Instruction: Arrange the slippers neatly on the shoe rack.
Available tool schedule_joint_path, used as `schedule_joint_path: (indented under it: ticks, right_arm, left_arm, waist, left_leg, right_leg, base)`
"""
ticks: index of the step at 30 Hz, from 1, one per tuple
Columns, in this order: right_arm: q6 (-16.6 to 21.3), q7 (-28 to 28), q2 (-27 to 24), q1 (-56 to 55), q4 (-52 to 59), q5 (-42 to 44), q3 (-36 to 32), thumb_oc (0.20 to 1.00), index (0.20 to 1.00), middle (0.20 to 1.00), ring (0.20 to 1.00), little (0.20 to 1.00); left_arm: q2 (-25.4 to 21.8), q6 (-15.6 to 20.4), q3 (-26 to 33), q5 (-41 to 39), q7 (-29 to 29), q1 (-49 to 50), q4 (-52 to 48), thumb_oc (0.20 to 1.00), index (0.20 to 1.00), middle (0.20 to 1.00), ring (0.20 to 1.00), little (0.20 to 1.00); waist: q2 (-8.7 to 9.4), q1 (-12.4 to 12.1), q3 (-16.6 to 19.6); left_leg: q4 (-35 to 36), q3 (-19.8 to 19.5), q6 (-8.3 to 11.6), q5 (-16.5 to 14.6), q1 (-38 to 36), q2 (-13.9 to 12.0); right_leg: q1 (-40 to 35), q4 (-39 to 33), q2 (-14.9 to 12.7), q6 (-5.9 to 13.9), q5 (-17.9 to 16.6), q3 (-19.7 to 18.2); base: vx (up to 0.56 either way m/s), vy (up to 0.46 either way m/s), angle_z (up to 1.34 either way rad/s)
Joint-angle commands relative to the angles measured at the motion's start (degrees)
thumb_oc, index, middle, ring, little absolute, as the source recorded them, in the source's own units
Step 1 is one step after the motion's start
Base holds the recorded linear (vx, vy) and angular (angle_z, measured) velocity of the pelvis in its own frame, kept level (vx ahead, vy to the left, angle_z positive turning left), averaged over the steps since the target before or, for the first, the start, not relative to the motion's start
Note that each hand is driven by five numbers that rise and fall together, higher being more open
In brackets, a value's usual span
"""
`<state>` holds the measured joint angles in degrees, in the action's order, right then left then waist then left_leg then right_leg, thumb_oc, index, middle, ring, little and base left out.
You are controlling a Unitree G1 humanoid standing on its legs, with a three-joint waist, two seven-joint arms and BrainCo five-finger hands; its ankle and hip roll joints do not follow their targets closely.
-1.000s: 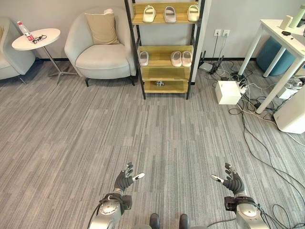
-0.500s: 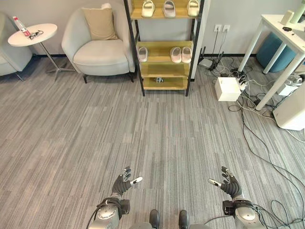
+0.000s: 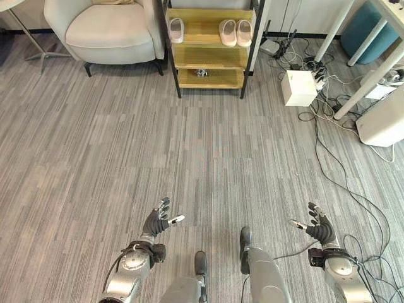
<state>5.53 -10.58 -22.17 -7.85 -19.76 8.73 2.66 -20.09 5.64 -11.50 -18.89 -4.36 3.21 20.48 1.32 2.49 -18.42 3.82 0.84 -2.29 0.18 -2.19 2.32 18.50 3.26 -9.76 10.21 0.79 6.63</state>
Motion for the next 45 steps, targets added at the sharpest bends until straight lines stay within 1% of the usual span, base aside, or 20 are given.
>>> schedule_joint_path:
  ticks: [1,3,4,8,11,15,17,19,22,23,24,26,27,30,32,33,35,37,42,45]
  right_arm:
    - [2.29,-0.74,-2.35,-0.45,2.7,-1.66,-3.25,1.0,1.0,1.0,1.0,1.0]
    - [2.55,-0.14,-2.84,-0.52,2.96,-1.55,-3.22,1.0,1.0,1.0,1.0,1.0]
    - [3.16,0.25,-2.92,-0.73,3.05,-1.22,-2.89,1.0,1.0,1.0,1.0,1.0]
    - [3.45,1.02,-3.58,0.14,3.25,-0.49,-1.54,1.0,1.0,1.0,1.0,1.0]
    - [2.85,0.73,-3.25,0.7,2.37,-0.02,-0.78,1.0,1.0,1.0,1.0,1.0]
    - [3.08,0.3,-2.77,1.13,1.6,1.06,-0.45,1.0,1.0,1.0,1.0,1.0]
    - [3.36,-1.7,-2.45,2.52,0.02,1.3,0.57,1.0,1.0,1.0,1.0,1.0]
    - [2.8,-1.68,-1.79,2.52,-0.47,1.02,0.91,1.0,1.0,1.0,1.0,1.0]
    - [2.72,-1.53,-0.99,2.39,-0.56,0.53,1.28,1.0,1.0,1.0,1.0,1.0]
    - [2.57,-1.16,-0.47,2.63,-0.76,0.44,1.45,1.0,1.0,1.0,1.0,1.0]
    - [2.2,0.03,0.82,2.41,-0.32,0.29,1.93,1.0,1.0,1.0,1.0,1.0]
    - [2.12,0.46,1.19,2.42,-0.35,0.08,2.19,1.0,1.0,1.0,1.0,1.0]
    - [1.78,0.75,1.57,2.89,-0.24,-0.6,2.56,1.0,1.0,1.0,1.0,1.0]
    - [1.73,0.83,2.37,2.7,0.13,-1.06,2.68,1.0,1.0,1.0,1.0,1.0]
    - [1.84,0.94,2.64,2.51,0.56,-0.63,2.53,1.0,1.0,1.0,1.0,1.0]
    - [1.94,0.94,2.69,2.42,0.67,0.01,2.46,1.0,1.0,1.0,1.0,1.0]
    - [1.89,0.75,2.7,2.38,0.6,0.27,2.45,1.0,1.0,1.0,1.0,1.0]
    - [1.64,0.1,3.13,2.37,-0.3,1.16,2.18,1.0,1.0,1.0,1.0,1.0]
    - [2.32,0.75,3.01,0.34,0.01,1.39,1.66,1.0,1.0,1.0,1.0,1.0]
    - [3.24,0.89,1.89,0.25,0.31,2.3,1.48,1.0,1.0,1.0,1.0,1.0]
  left_arm:
    - [-1.14,4.14,3.3,0.34,0.12,0.03,-3.24,1.0,1.0,1.0,1.0,1.0]
    - [-0.8,4.34,3.84,-0.86,0.11,0.93,-3.44,1.0,1.0,1.0,1.0,1.0]
    - [-0.66,4.26,4.18,-1.48,0.25,1.24,-3.74,1.0,1.0,1.0,1.0,1.0]
    - [-0.53,4.17,5.07,-3.18,-0.13,0.7,-3.07,1.0,1.0,1.0,1.0,1.0]
    - [0.2,4.1,6.17,-4.43,-1.4,0.46,-2.58,1.0,1.0,1.0,1.0,1.0]
    - [1.22,4.13,6.35,-4.92,-2.32,0.89,-3.08,1.0,1.0,1.0,1.0,1.0]
    - [1.72,3.73,5.2,-3.92,-3.36,0.3,-3.05,1.0,1.0,1.0,1.0,1.0]
    - [1.58,4.07,5.62,-3.62,-3.63,0.44,-3.2,1.0,1.0,1.0,1.0,1.0]
    - [1.62,4.23,5.84,-3.32,-3.66,1.19,-3.26,1.0,1.0,1.0,1.0,1.0]
    - [1.35,4.14,5.79,-3.27,-3.41,1.62,-3.41,1.0,1.0,1.0,1.0,1.0]
    - [0.5,3.69,5.72,-3.08,-2.57,2.51,-3.56,1.0,1.0,1.0,1.0,1.0]
    - [0.14,3.47,5.62,-2.82,-2.24,2.69,-3.63,1.0,1.0,1.0,1.0,1.0]
    - [-0.53,3.24,5.2,-2.18,-1.92,2.78,-4.31,1.0,1.0,1.0,1.0,1.0]
    - [-1.08,3.0,4.8,-1.52,-1.75,2.54,-4.97,1.0,1.0,1.0,1.0,1.0]
    - [-1.06,3.13,4.83,-1.71,-1.62,2.1,-5.3,1.0,1.0,1.0,1.0,1.0]
    - [-1.2,3.41,4.57,-2.09,-1.34,1.89,-6.08,1.0,1.0,1.0,1.0,1.0]
    - [-1.09,3.42,4.52,-2.28,-1.37,1.77,-6.25,1.0,1.0,1.0,1.0,1.0]
    - [-0.78,4.21,4.57,-3.26,-2.15,0.23,-6.32,1.0,1.0,1.0,1.0,1.0]
    - [-0.12,4.5,4.75,-2.84,-1.88,-0.11,-6.38,1.0,1.0,1.0,1.0,1.0]
    - [0.32,4.42,4.47,-3.76,-1.74,-0.08,-6.27,1.0,1.0,1.0,1.0,1.0]
  waist:
    - [0.01,2.34,3.11]
    - [-0.61,2.47,3.74]
    - [-0.95,2.32,3.91]
    - [-0.02,0.86,2.65]
    - [0.94,-0.44,1.94]
    - [1.63,-2.49,1.71]
    - [0.22,-4.65,1.46]
    - [0.19,-5.33,2.42]
    - [0.48,-5.87,3.78]
    - [1.26,-6.12,4.45]
    - [2.74,-6.65,5.62]
    - [3.12,-6.85,5.82]
    - [3.28,-6.1,4.8]
    - [1.46,-4.94,4.16]
    - [0.67,-3.84,3.36]
    - [0.58,-3.21,3.24]
    - [0.49,-2.58,2.75]
    - [0.63,-1.36,2.41]
    - [1.45,-0.53,3.83]
    - [1.56,-0.84,4.05]
  left_leg:
    - [1.18,-2.44,4.09,-13.11,-14.01,-4.4]
    - [-4.72,-2.11,5.53,-10.57,-12.66,-6.06]
    - [-9.5,-2.24,6.4,-7.61,-10.86,-6.6]
    - [-28.11,-4.31,7.57,0.14,-1.99,-4.65]
    - [-32.71,-3.6,7.06,-0.67,3.17,-4.19]
    - [-22.69,-1.09,4.94,-5.81,9.03,-3.27]
    - [-2.85,-0.45,5.89,4.45,14.1,-5.51]
    - [1.13,1.11,6.11,5.34,14.62,-5.91]
    - [-0.02,0.84,5.78,7.29,14.09,-5.3]
    - [-0.8,0.98,5.33,6.82,13.73,-4.75]
    - [-3.36,1.75,3.39,4.32,12.56,-3.44]
    - [-3.83,2.17,2.59,3.03,11.76,-2.81]
    - [-4.09,2.51,1.0,0.91,9.11,-1.61]
    - [-2.53,1.89,-0.08,-0.99,4.74,-2.09]
    - [-1.28,0.81,0.07,-2.55,1.17,-2.11]
    - [-1.2,0.63,0.53,-3.76,-0.35,-1.97]
    - [-0.97,-0.01,0.86,-4.54,-1.83,-2.08]
    - [-0.39,-1.15,2.52,-6.67,-5.24,-3.18]
    - [-3.32,-1.76,4.49,-9.48,-7.14,-5.0]
    - [-13.74,-3.59,6.24,-5.87,-3.69,-5.54]
  right_leg:
    - [-5.41,-3.11,2.32,0.34,-7.56,1.55]
    - [-7.01,-2.82,3.52,-0.98,-6.68,1.28]
    - [-8.67,-3.43,4.54,-2.05,-6.12,0.76]
    - [-13.64,-3.52,5.25,-5.52,-2.8,-0.24]
    - [-16.26,-3.47,5.19,-6.63,-0.29,-1.29]
    - [-20.71,-5.3,5.02,-5.93,2.37,-2.0]
    - [-26.26,-7.38,6.85,-5.52,5.5,-1.8]
    - [-28.4,-7.51,7.0,-5.08,6.55,-2.19]
    - [-29.58,-7.0,6.18,-4.38,6.83,-3.11]
    - [-30.03,-6.19,5.26,-3.81,7.05,-3.8]
    - [-28.12,0.76,3.33,-2.1,6.53,-5.34]
    - [-26.27,5.08,2.78,-1.18,5.5,-5.62]
    - [-21.98,14.86,1.56,1.04,-0.31,-5.69]
    - [-15.4,23.97,1.5,1.33,-5.73,-4.65]
    - [-12.44,20.99,0.74,-0.12,-3.63,-1.73]
    - [-10.95,13.33,0.77,-0.79,-1.1,-0.11]
    - [-11.3,9.01,1.07,-0.85,-0.83,0.55]
    - [-9.21,-1.79,0.73,0.31,-3.5,0.25]
    - [-11.87,-2.32,1.78,-1.04,-3.56,-1.34]
    - [-15.31,-3.49,3.69,-3.58,-2.32,-1.45]
  base:
    - [0.48,-0.32,0.52]
    - [0.32,-0.251,0.31]
    - [0.27,-0.251,0.06]
    - [0.24,-0.225,-0.07]
    - [0.28,-0.123,-0.56]
    - [0.36,-0.005,0.0]
    - [0.62,0.152,-0.2]
    - [0.42,0.148,-0.15]
    - [0.3,0.154,-0.33]
    - [0.6,0.343,-0.48]
    - [0.56,0.339,-0.34]
    - [0.31,0.222,-0.27]
    - [0.2,0.173,-0.15]
    - [0.3,0.163,0.15]
    - [0.41,0.035,0.55]
    - [0.34,-0.077,0.22]
    - [0.29,-0.082,0.22]
    - [0.36,-0.175,0.47]
    - [0.25,-0.178,0.6]
    - [0.19,-0.2,0.65]
